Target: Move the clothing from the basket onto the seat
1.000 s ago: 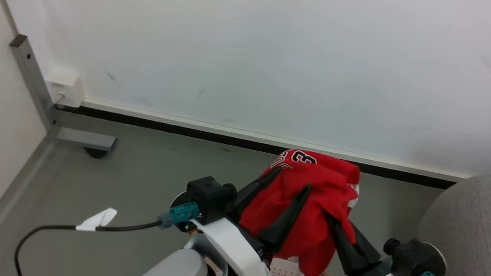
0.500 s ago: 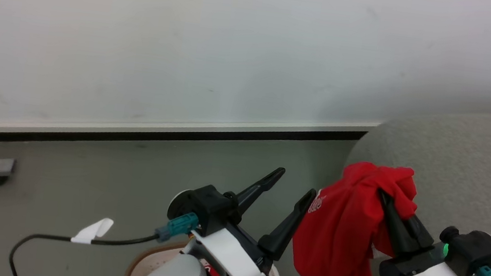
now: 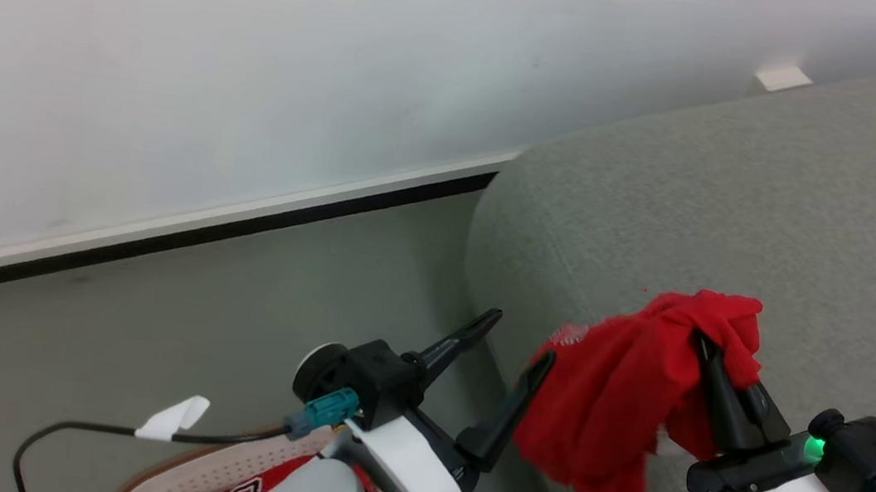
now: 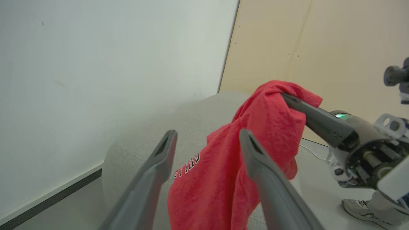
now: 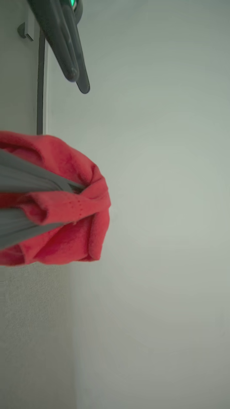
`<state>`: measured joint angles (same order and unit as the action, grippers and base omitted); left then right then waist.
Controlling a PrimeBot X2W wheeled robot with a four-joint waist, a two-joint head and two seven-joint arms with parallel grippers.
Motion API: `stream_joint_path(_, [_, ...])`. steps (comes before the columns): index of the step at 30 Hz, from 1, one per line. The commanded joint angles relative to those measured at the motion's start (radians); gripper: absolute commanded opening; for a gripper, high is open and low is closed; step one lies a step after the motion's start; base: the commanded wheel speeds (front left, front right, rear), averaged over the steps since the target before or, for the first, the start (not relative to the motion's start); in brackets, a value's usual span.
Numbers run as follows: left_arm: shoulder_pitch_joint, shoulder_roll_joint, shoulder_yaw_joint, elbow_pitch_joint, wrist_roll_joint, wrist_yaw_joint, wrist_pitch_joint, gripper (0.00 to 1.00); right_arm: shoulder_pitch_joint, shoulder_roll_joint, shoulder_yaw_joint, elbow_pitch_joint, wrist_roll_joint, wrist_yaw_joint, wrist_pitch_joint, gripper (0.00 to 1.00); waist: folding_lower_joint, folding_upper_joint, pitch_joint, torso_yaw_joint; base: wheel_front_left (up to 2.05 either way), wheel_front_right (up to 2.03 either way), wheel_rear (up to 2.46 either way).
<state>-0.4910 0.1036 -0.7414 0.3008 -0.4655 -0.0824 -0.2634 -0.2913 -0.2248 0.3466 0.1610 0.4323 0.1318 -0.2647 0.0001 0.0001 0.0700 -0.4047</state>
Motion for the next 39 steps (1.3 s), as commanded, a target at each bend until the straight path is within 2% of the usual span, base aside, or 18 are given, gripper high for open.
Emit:
stream_joint_path(1, [0.013,-0.002,0.004,0.004,0.008,0.000,-0.001,1.00,0.010,-0.002,-0.005,-0.008,-0.003,-0.002,0.000,0.00,-0.0001,-0.0001,0.011,-0.034,0.00,0.00,0.00])
stream_joint_path(8, [0.007,-0.010,0.009,0.007,0.029,-0.007,-0.001,1.00,0.001,-0.006,-0.025,-0.021,-0.006,-0.002,0.000,0.00,-0.0001,-0.0001,0.030,-0.046,0.00,0.00,0.00])
stream_joint_path(13, [-0.031,-0.006,0.008,0.013,0.062,-0.009,-0.001,1.00,-0.057,-0.022,-0.040,-0.037,-0.012,-0.002,0.000,0.00,-0.0001,-0.0001,0.075,-0.026,0.00,0.00,0.00])
stream_joint_path(17, [-0.065,0.001,-0.002,0.019,0.092,-0.010,-0.001,1.00,-0.146,-0.059,-0.059,-0.055,-0.001,-0.002,0.001,0.00,-0.0001,-0.0001,0.136,0.002,0.00,0.00,0.00])
stream_joint_path(23, [-0.132,0.006,-0.023,0.026,0.129,-0.016,0.002,1.00,-0.323,-0.157,-0.125,-0.057,-0.006,-0.002,0.001,0.00,-0.0001,-0.0001,0.258,0.053,0.00,0.00,0.00])
stream_joint_path(29, [-0.200,0.007,-0.039,0.034,0.149,-0.022,0.010,1.00,-0.490,-0.273,-0.191,0.005,0.036,-0.002,0.001,0.00,-0.0001,-0.0001,0.367,0.104,0.00,0.00,0.00])
stream_joint_path(35, [-0.252,-0.001,-0.046,0.034,0.156,-0.024,0.013,1.00,-0.621,-0.417,-0.228,0.151,0.060,-0.002,0.001,0.00,-0.0001,-0.0001,0.470,0.169,0.00,0.00,0.00])
stream_joint_path(39, [-0.275,0.003,-0.044,0.037,0.160,-0.021,0.011,1.00,-0.686,-0.463,-0.256,0.294,0.085,-0.002,0.000,0.00,-0.0001,-0.0001,0.520,0.205,0.00,0.00,0.00])
